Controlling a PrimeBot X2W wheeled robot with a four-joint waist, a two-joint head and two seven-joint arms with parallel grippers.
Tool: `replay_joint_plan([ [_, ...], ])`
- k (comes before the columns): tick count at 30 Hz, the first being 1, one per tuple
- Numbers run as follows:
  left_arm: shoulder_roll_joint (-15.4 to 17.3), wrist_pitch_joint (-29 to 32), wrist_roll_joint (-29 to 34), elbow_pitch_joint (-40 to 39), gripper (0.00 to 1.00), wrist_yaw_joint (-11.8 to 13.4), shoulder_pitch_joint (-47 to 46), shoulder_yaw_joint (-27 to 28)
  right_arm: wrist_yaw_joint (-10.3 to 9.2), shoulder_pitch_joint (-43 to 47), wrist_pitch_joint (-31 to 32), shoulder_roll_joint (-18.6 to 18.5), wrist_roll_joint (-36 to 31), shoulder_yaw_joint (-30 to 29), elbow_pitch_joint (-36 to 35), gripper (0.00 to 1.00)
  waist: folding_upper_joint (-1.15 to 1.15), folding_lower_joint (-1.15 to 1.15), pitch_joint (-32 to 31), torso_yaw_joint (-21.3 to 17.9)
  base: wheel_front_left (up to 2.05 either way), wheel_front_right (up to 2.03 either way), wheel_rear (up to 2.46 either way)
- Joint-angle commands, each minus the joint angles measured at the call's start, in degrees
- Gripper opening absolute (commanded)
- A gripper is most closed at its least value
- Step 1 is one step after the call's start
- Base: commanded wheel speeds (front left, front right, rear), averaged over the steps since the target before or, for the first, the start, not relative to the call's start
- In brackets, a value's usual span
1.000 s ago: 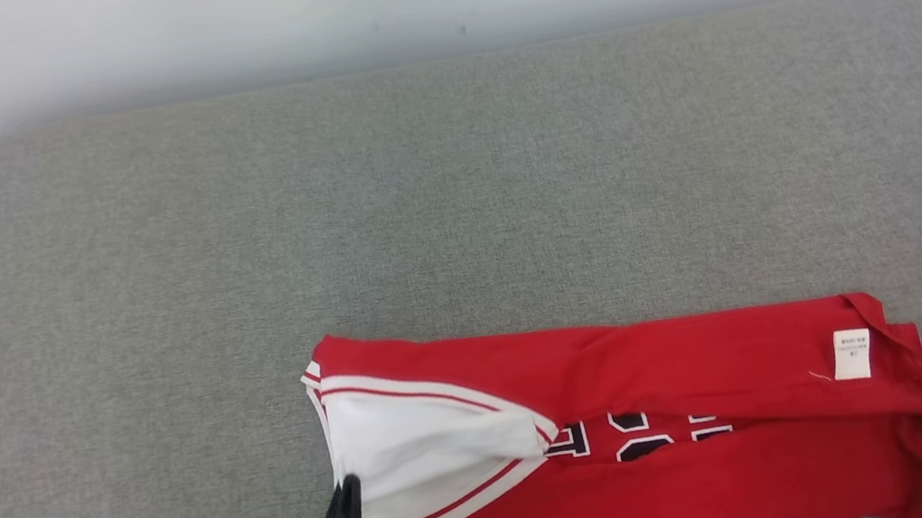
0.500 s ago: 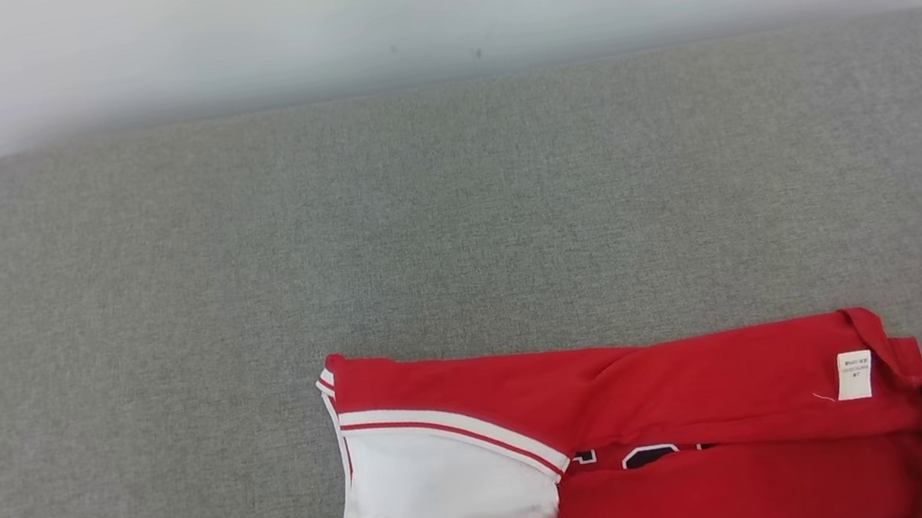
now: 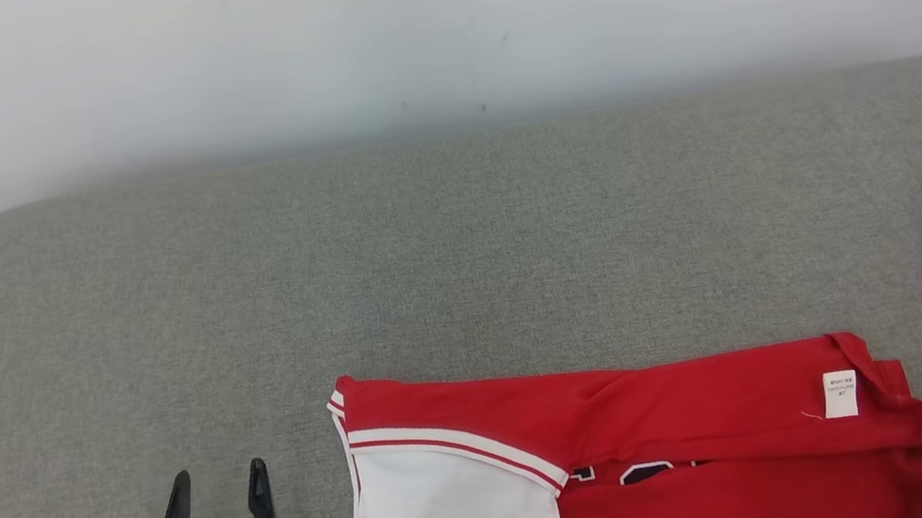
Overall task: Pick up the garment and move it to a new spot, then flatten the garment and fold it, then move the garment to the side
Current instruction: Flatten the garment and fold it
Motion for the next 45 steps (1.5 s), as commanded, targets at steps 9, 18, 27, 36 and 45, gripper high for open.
replay_joint_plan([
  [9, -3.71, -0.14, 5.51, -4.56, 1.0, -2.38, 4.43, 4.14, -0.16, -1.48, 2.04, -0.01, -6.25, 2.07, 3.33, 1.0, 0.0, 0.0, -2.26, -0.26, 0.0, 0.0, 0.0],
  [18, -5.68, -0.14, 7.56, -3.39, 1.0, -5.94, 3.78, 6.57, -0.16, -6.23, 7.63, -0.01, -11.59, 0.76, 7.29, 1.0, 0.0, 0.0, -2.32, 0.2, 0.0, 0.0, 0.0],
  [27, -7.53, -0.15, 8.44, -1.42, 1.0, -8.42, 2.46, 9.19, -0.16, -9.7, 10.97, -0.01, -14.87, -1.49, 10.5, 1.0, 0.0, 0.0, -0.73, 0.89, 0.0, 0.0, 0.0],
  [36, -8.77, -0.14, 9.42, -0.53, 1.0, -9.86, 1.24, 10.44, -0.16, -13.12, 13.13, -0.01, -17.92, -2.85, 13.82, 1.0, 0.0, 0.0, 1.65, 1.93, 0.0, 0.0, 0.0],
  [45, -9.5, -0.15, 10.1, 0.02, 1.0, -10.38, 0.04, 11.09, -0.15, -15.18, 15.17, 0.07, -19.28, -3.37, 17.87, 1.0, 0.0, 0.0, 3.91, 3.44, 0.0, 0.0, 0.0],
])
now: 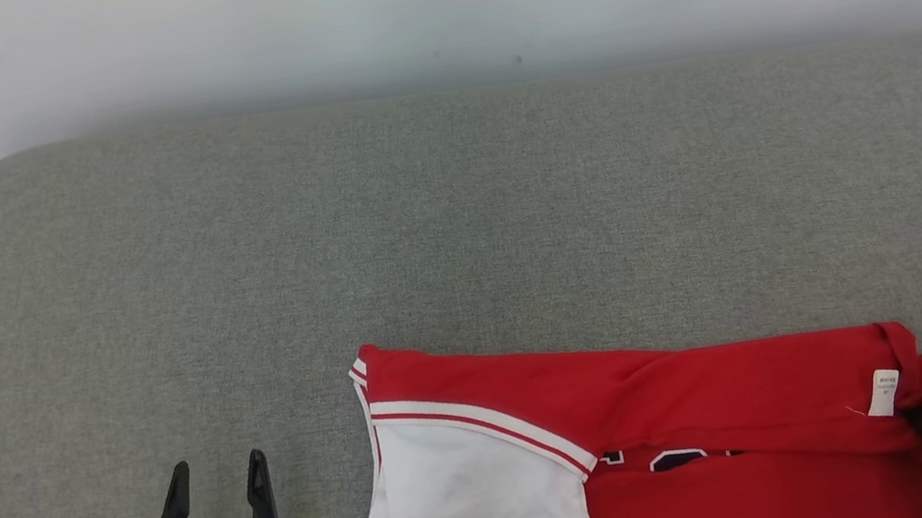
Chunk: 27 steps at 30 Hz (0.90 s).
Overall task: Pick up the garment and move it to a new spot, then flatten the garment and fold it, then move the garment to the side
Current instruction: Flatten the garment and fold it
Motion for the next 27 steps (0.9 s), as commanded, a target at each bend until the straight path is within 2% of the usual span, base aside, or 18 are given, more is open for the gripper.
replay_joint_plan([
  [1, -0.21, -0.14, 0.25, 0.18, 1.0, -0.02, -0.66, 0.08, -0.15, -0.11, 0.06, 0.23, -0.17, 0.18, 0.82, 1.0, 0.0, 0.0, 0.46, 0.46, 0.0, 0.0, 0.0],
  [4, -0.39, -0.15, 0.06, 0.54, 1.0, -0.22, -0.89, -0.03, -0.15, -0.54, 0.55, 0.35, -0.78, 0.55, 1.77, 1.0, 0.0, 0.0, 0.72, 0.8, 0.0, 0.0, 0.0],
  [5, -0.45, -0.15, -0.01, 0.61, 1.0, -0.28, -0.93, -0.06, -0.14, -0.69, 0.86, 0.38, -0.67, 0.74, 2.08, 0.48, 0.0, 0.0, 0.77, 0.91, 0.0, 0.0, 0.0],
  [6, -0.49, -0.15, -0.06, 0.68, 1.0, -0.31, -0.92, -0.06, -0.06, -0.82, 1.05, 0.46, -0.25, 0.94, 2.35, 0.38, 0.0, 0.0, 0.81, 0.99, 0.0, 0.0, 0.0],
  [7, -0.5, -0.15, -0.09, 0.81, 1.0, -0.36, -0.91, -0.03, -0.03, -0.9, 1.22, 0.54, -0.02, 1.22, 2.51, 0.16, 0.0, 0.0, 0.8, 1.06, 0.0, 0.0, 0.0],
  [8, -0.52, -0.14, -0.13, 0.88, 1.0, -0.39, -0.94, 0.03, -0.03, -0.82, 1.4, 0.55, -0.05, 1.44, 2.59, 0.0, 0.0, 0.0, 0.77, 1.1, 0.0, 0.0, 0.0],
  [19, -0.81, -0.15, -0.2, 1.39, 1.0, -0.4, -0.06, 1.06, -0.09, -2.8, -2.23, -0.01, -2.15, -1.8, -2.65, 0.0, 0.0, 0.0, -0.34, 0.02, 0.0, 0.0, 0.0],
  [27, -1.17, -0.15, -0.5, 1.36, 1.0, -0.46, 0.29, 1.31, -0.09, -3.13, -1.48, -0.02, -4.05, -6.47, -8.98, 0.0, 0.0, 0.0, -1.26, -1.29, 0.0, 0.0, 0.0],
])
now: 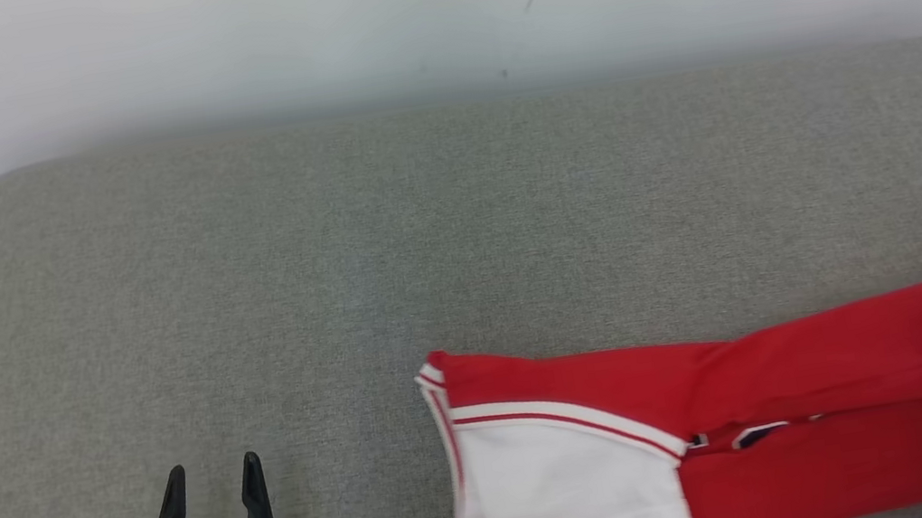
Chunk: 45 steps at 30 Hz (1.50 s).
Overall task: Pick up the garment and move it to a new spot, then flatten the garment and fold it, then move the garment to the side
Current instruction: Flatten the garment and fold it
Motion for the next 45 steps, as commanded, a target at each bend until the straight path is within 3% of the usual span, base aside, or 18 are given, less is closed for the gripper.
replay_joint_plan([
  [1, -0.2, -0.15, -0.19, 0.11, 1.0, -0.07, 0.68, 0.17, -0.01, 0.17, 0.37, -0.33, -0.92, -1.16, -1.17, 0.0, 0.0, 0.0, -0.31, -0.42, 0.0, 0.0, 0.0],
  [11, -0.4, -0.14, -0.83, 0.67, 1.0, -0.02, 0.69, -0.35, -0.01, 1.69, 3.32, -1.09, -3.07, -9.54, -9.4, 0.0, 0.0, 0.0, -1.23, -1.3, 0.0, 0.0, 0.0],
  [18, -0.55, -0.15, -1.02, 1.32, 1.0, -0.03, 1.19, -0.48, -0.01, 4.5, 6.06, -0.67, -3.09, -8.48, -13.22, 0.0, 0.0, 0.0, -2.47, -1.54, 0.0, 0.0, 0.0],
  [23, -0.62, -0.14, -1.39, 1.81, 1.0, -0.03, 1.95, -0.54, -0.01, 6.53, 9.0, -0.24, 2.44, -2.82, -14.81, 0.0, 0.0, 0.0, -3.74, -1.72, 0.0, 0.0, 0.0],
  [30, -0.61, -0.15, -1.52, 2.42, 1.0, -0.03, 2.74, -0.79, -0.01, 9.48, 10.81, -0.14, 9.93, 9.36, -14.84, 0.0, 0.0, 0.0, -5.51, -1.5, 0.0, 0.0, 0.0],
  [38, -0.5, -0.14, -1.87, 2.73, 1.0, -0.04, 3.13, -1.23, -0.01, 7.24, 7.05, -0.15, 19.74, 25.91, -10.03, 0.0, 0.0, 0.0, -6.49, -0.42, 0.0, 0.0, 0.0],
  [45, -0.59, -0.14, -2.29, 3.01, 1.0, -0.04, 3.33, -1.9, -0.01, 4.29, 3.76, -0.16, 22.07, 34.32, -3.92, 0.0, 0.0, 0.0, -6.66, 1.62, 0.0, 0.0, 0.0],
])
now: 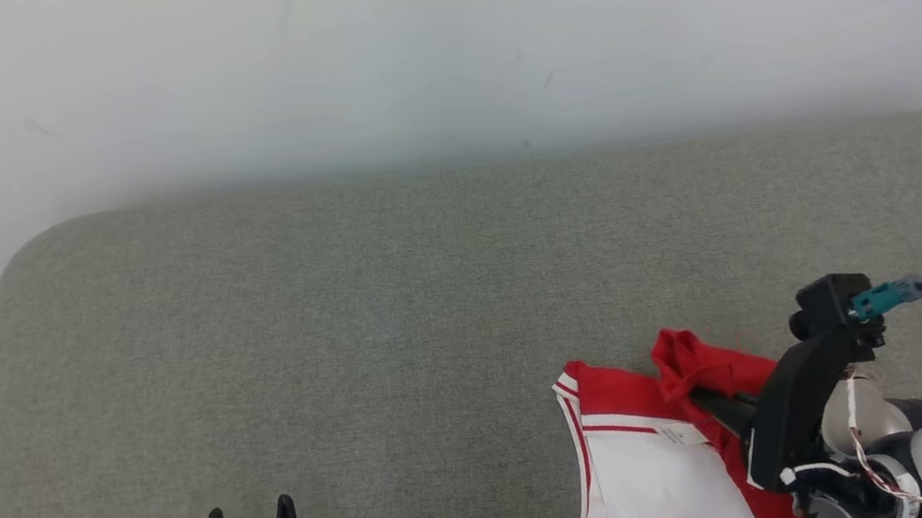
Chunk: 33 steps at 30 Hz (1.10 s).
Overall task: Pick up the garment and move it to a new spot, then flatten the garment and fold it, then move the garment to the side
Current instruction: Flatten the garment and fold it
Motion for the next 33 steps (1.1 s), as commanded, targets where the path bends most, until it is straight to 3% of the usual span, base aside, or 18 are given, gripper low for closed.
replay_joint_plan([
  [1, -0.1, -0.14, -0.18, 0.11, 1.0, 0.05, 0.6, -0.04, -0.01, -0.52, -0.7, 0.0, 0.22, 0.34, 0.4, 0.0, 0.0, 0.0, -0.09, 0.87, 0.0, 0.0, 0.0],
  [19, -0.61, -0.13, 0.2, 0.21, 1.0, 0.05, 0.26, -0.32, -0.01, -5.92, -6.72, 0.01, 2.21, 8.33, 15.55, 0.0, 0.0, 0.0, 0.67, 5.04, 0.0, 0.0, 0.0],
  [20, -0.64, -0.14, 0.22, 0.24, 1.0, 0.05, 0.22, -0.29, -0.01, -6.11, -6.94, 0.01, 2.05, 8.44, 15.98, 0.04, 0.0, 0.0, 0.68, 5.02, 0.0, 0.0, 0.0],
  [21, -0.66, -0.13, 0.21, 0.27, 1.0, 0.05, 0.18, -0.27, -0.01, -6.37, -7.24, 0.02, 2.53, 8.61, 16.01, 0.69, 0.0, 0.0, 0.69, 4.98, 0.0, 0.0, 0.0],
  [22, -0.68, -0.13, 0.2, 0.28, 1.0, 0.05, 0.13, -0.27, -0.01, -6.65, -7.61, 0.02, 3.32, 8.72, 15.92, 1.0, 0.0, 0.0, 0.7, 4.91, 0.0, 0.0, 0.0],
  [28, -0.74, -0.14, 0.25, 0.15, 1.0, 0.05, 0.13, 0.49, -0.01, -6.62, -7.79, -0.01, 7.68, 9.88, 10.61, 1.0, 0.0, 0.0, 0.52, 3.76, 0.0, 0.0, 0.0],
  [33, -0.8, -0.14, 0.49, -0.27, 1.0, 0.05, 0.37, 1.17, -0.01, -4.19, -7.94, -0.39, -0.22, 4.43, 3.86, 1.0, 0.0, 0.0, 0.36, 2.36, 0.0, 0.0, 0.0],
])
